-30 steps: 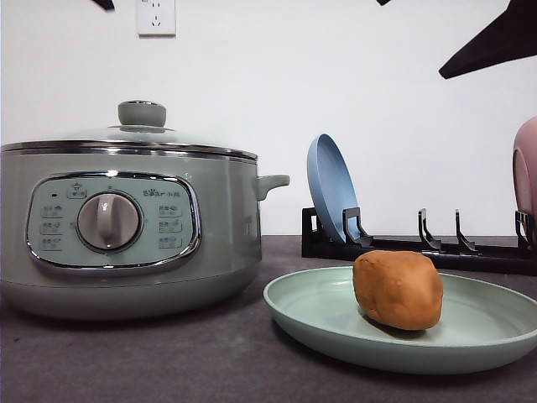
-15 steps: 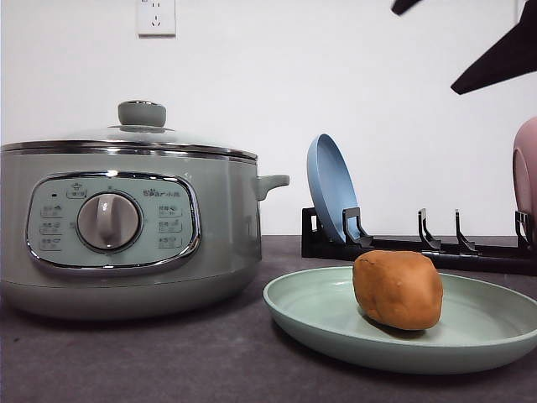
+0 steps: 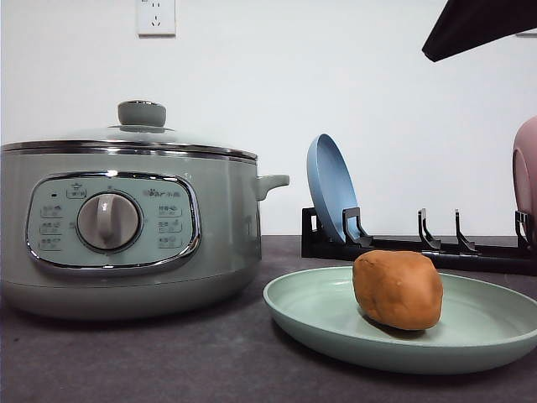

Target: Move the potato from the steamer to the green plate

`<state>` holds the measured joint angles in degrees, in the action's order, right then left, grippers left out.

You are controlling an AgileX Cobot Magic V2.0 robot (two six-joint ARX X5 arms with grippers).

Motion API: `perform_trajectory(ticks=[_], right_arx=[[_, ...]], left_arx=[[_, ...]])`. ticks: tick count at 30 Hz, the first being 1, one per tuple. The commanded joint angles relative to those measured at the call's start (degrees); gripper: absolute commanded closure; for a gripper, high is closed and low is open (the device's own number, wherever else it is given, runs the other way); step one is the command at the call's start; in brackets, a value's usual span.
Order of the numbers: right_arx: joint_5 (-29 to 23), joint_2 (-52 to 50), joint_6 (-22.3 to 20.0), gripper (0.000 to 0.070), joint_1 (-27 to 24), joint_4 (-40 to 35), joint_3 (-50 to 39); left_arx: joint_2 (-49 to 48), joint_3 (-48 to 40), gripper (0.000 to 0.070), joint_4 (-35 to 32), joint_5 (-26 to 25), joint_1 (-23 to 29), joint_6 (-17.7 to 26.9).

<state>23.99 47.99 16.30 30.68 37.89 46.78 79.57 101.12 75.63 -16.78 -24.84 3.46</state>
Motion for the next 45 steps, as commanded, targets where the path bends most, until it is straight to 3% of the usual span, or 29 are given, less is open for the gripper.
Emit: perform_trajectory(ticks=[1,13,16,21,25,35,41,45], right_arx=[[0.0,0.2,-0.7,0.07,0.2,-0.6,0.9],[0.0,0.2,-0.7,0.07,0.2,-0.6,0.9],[0.0,0.2,-0.7,0.07,0.2,-0.6,0.9],[0.0,0.2,-0.7,0.07,0.2,-0.6,0.9],[0.0,0.2,-0.7,0.07,0.2,-0.6,0.9],[0.0,0.2,-0.7,0.07,0.2,-0.6,0.9],[0.0,0.2,-0.7,0.07,0.2,-0.6,1.0],[0.0,0.2,-0.7,0.07,0.2,-0.6,0.9]], left_arx=[[0.3,1.5,0.0697,-0.5,-0.2,-0.3,0.0],[0.3,1.5,0.0697,-0.4,-0.2,-0.3,0.0],[-0.9,1.5,0.0697,-1.6,0.7,0.5,3.0],[-6.6,0.6,0.0697,-15.3,0.9,4.8,7.2],[-13.3,-2.6,0.0697,-26.4,0.9,10.7,7.8],[-34.6,-27.0,0.0697,-51.4,1.1,27.3,7.8],[-48.0,-48.4,0.0697,-65.1,8.7,30.2,7.4],[-55.3,-60.4,0.0697,-68.5,11.6,30.4,5.8]])
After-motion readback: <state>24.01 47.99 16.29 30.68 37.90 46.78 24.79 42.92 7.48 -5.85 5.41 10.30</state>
